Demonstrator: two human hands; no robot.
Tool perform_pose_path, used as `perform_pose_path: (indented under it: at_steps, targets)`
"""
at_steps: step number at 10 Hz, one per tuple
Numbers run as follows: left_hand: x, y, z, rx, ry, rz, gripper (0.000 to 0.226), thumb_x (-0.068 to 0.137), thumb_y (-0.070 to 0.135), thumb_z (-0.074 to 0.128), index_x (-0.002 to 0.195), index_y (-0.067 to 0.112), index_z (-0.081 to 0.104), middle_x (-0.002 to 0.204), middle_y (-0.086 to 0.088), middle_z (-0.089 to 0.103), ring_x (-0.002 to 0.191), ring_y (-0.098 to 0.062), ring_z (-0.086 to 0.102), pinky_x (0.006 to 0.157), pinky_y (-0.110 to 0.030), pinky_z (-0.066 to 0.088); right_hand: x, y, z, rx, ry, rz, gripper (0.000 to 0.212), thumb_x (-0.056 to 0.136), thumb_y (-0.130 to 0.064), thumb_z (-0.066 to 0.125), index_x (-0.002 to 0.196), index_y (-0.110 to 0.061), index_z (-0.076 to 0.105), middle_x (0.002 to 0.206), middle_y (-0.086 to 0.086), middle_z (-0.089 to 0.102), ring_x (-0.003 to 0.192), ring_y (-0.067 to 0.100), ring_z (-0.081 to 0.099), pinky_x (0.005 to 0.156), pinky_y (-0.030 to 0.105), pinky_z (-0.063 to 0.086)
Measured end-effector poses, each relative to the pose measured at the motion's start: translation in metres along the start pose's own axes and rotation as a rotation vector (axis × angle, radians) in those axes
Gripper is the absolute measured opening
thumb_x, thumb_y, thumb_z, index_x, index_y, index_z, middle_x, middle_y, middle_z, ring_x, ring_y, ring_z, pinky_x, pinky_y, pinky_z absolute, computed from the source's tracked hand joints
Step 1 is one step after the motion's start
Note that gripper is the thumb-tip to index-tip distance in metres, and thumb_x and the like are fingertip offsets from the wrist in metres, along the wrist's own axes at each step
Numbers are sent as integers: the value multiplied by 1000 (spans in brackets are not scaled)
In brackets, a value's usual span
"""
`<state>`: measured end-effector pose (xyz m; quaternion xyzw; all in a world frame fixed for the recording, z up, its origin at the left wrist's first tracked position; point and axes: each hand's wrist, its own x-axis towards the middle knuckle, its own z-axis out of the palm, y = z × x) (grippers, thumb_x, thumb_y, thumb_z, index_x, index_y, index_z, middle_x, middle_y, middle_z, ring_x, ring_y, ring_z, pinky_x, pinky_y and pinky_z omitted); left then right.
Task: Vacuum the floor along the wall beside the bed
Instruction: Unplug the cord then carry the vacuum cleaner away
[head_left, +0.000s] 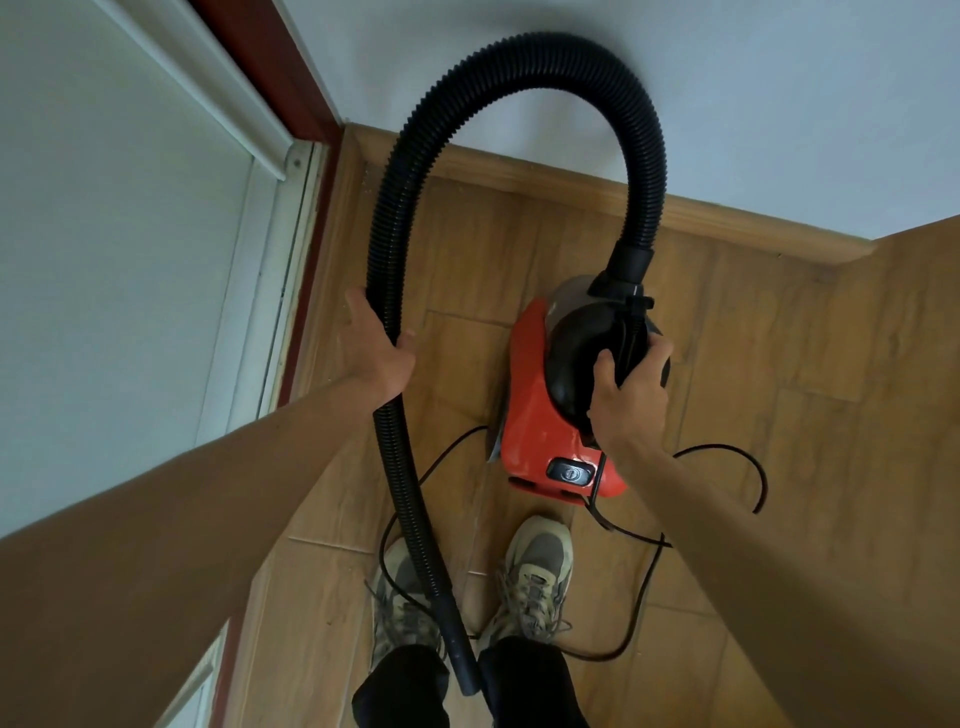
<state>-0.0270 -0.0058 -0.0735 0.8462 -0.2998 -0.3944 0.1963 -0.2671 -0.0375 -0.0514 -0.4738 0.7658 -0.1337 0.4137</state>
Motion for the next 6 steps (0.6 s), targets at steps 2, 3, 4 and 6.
perform_pose_path:
  at_steps: [2,3,4,6]
  targets:
    - [-13,24,-40,29,-31,70,68,96,14,63,150,9,23,138,-14,51,116,-25,56,97,-32,49,-6,-21,-16,-95,-126,67,54,98,-23,54,144,-12,28,117,6,56,94,21,61,80,42,56]
    - [-17,40,-58,90,-37,172,72,93,18,65,151,9,24,126,-15,55,101,-25,59,79,-35,52,-11,-34,-32,-200,-180,33,61,94,-28,59,147,-14,30,133,12,53,115,30,57,93,48,54]
    - [-23,64,-79,157,-53,252,80,90,25,68,154,13,20,126,-15,56,103,-30,61,86,-44,56,-22,-53,-55,-285,-277,-57,67,93,-29,62,150,-23,28,135,10,52,118,28,55,94,41,52]
    - [-43,132,-126,466,-333,456,93,91,42,67,157,12,9,132,-19,49,109,-30,56,88,-38,50,-48,-124,-107,-481,-324,-225,80,95,-38,62,157,-24,14,153,10,36,128,28,51,87,30,46]
